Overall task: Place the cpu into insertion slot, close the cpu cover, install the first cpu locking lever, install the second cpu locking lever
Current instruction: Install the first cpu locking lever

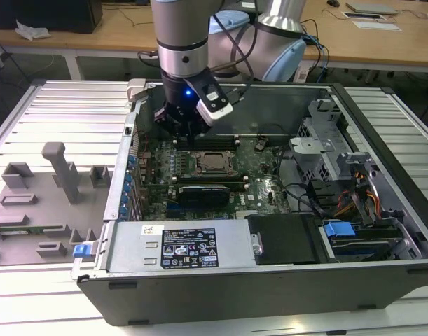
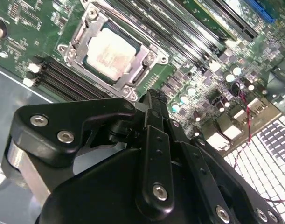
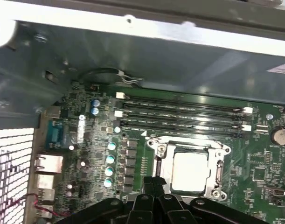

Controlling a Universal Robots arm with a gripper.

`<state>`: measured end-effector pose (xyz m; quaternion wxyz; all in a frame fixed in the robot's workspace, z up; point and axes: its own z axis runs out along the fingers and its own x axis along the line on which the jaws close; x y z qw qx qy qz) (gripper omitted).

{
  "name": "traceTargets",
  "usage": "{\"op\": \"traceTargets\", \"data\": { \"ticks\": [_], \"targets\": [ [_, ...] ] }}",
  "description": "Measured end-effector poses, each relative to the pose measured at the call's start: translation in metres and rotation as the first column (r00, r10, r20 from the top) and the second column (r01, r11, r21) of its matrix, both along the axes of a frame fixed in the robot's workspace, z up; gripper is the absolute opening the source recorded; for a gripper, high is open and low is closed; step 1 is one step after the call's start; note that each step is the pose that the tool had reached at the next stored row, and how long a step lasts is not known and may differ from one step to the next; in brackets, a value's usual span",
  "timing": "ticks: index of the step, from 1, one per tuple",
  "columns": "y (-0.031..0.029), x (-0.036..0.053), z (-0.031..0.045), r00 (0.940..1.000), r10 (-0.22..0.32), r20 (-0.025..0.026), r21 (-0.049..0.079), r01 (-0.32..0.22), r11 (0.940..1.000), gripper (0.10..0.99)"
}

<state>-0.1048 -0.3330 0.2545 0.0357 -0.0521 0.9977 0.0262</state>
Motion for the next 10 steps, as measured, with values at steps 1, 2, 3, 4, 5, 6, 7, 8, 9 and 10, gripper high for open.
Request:
{"op": "traceTargets", "data": {
  "ticks": [1,2,3,4,5,6,7,8,9,10],
  "targets": [
    [0.0001,-0.0017,0.0,1.0,0.0,0.0003,0.0,0.0,1.0,0.106],
    [0.0004,-0.0059,0.0,1.0,0.0,0.0011,0.0,0.0,1.0,0.106],
    [0.0004,-0.0074,0.0,1.0,0.0,0.0016,0.0,0.0,1.0,0.106],
    [0.0004,-0.0084,0.0,1.0,0.0,0.0024,0.002,0.0,1.0,0.106],
    [0.0004,-0.0101,0.0,1.0,0.0,0.0065,0.018,0.0,0.9998,0.106],
    [0.0004,-0.0116,0.0,1.0,0.0,0.0097,0.037,0.0,0.9993,0.106],
    [0.0004,-0.0128,0.0,0.9999,0.0,0.0123,0.051,0.0,0.9987,0.106],
    [0.0005,-0.0137,0.0,0.9999,-0.001,0.0136,0.059,0.0,0.9983,0.106],
    [0.0005,-0.0152,0.0,0.9999,-0.001,0.0159,0.072,0.0,0.9974,0.106],
    [0.0005,-0.0162,0.0,0.9998,-0.001,0.0177,0.083,-0.001,0.9966,0.106]
  ]
}}
